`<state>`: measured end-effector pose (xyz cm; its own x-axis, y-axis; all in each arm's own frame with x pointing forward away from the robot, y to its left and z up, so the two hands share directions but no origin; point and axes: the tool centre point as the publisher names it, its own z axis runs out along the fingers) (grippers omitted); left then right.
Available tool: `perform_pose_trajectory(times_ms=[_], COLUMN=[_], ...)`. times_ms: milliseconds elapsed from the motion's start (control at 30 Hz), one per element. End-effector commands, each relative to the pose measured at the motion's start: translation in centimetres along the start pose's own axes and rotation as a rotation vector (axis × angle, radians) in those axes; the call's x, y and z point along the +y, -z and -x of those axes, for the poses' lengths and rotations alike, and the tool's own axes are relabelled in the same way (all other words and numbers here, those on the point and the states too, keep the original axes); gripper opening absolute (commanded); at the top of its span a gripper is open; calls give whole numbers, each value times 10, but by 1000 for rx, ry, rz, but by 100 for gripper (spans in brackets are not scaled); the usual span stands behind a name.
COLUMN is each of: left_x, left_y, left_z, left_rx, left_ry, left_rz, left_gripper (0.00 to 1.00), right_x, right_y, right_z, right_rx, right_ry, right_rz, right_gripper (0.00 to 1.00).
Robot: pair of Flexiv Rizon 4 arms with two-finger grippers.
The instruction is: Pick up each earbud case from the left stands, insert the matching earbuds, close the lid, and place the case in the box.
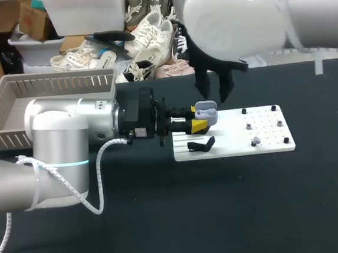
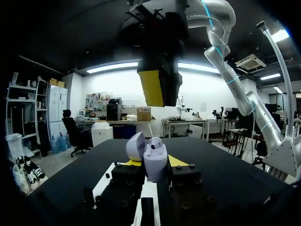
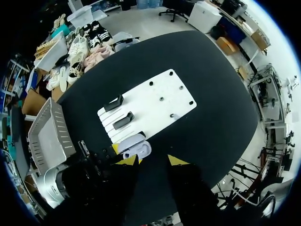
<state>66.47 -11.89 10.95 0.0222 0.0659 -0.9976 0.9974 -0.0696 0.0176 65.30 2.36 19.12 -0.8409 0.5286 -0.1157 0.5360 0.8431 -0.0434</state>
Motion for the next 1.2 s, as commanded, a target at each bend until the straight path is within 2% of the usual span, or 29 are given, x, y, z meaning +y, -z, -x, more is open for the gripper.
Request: perform_pose_trajectory(times_ms=[33, 300, 433, 533, 600, 833, 1200], left_x=[1, 1, 1, 1, 1, 1, 1], left_y=[0, 0, 0, 0, 0, 0, 0], left_z=[0, 0, 0, 0, 0, 0, 0], left_rx=[0, 0, 0, 0, 0, 0, 0], left_ry=[0, 0, 0, 0, 0, 0, 0], left_rz=[-3, -3, -3, -3, -3, -3, -3], left_gripper=[0, 0, 0, 0, 0, 0, 0], right_x=[-49, -71, -83, -93, -97, -95, -89], right_y=[1, -12, -24, -32, -40, -64, -98], right_z=[-4, 8, 14, 18, 21, 21, 23], right_rx=[-103, -116, -110, -99, -91, -58, -37], right_ry=[52, 188, 212, 231, 237, 266, 271], right_rz=[237, 297, 321, 344, 342, 358, 340], right_gripper=[43, 49, 55, 55, 61, 69, 64])
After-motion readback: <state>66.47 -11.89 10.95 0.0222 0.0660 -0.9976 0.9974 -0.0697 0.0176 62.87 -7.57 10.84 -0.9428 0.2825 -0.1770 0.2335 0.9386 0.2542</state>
